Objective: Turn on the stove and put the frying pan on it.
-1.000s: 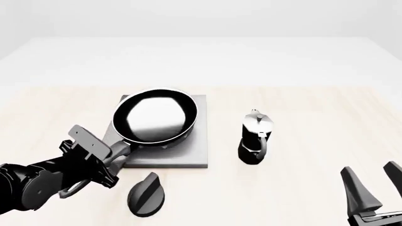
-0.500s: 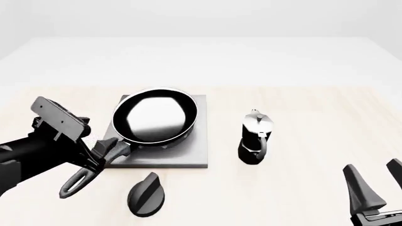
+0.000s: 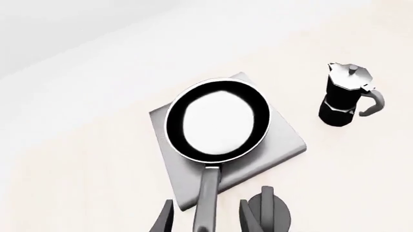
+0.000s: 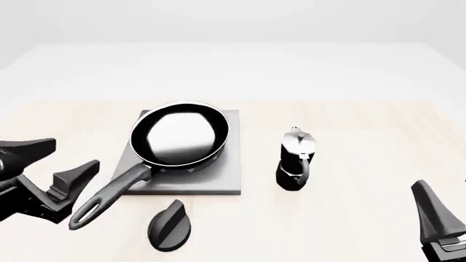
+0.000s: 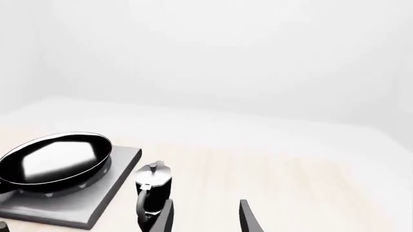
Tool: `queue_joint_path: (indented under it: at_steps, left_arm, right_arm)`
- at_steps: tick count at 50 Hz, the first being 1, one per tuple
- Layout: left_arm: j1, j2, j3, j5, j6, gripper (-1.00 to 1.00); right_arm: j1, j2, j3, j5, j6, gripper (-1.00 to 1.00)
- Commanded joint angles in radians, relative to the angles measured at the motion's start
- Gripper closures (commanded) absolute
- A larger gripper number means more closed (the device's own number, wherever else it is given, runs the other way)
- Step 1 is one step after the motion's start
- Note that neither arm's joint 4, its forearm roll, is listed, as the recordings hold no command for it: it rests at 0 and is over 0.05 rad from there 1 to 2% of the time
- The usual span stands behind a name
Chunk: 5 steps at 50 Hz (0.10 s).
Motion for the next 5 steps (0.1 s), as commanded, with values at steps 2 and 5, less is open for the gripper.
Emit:
queue_joint_path:
  at_steps: [2, 5]
  left_arm:
    - [0.009, -0.213, 0.043, 0.076, -0.094, -1.0]
    - [0.014, -0.263, 0.056, 0.089, -0.083, -1.0]
  right_arm:
    - [-0.002, 0.0, -0.06, 0.032, -0.002, -1.0]
    - [-0.008, 0.0, -0.07, 0.038, 0.005, -1.0]
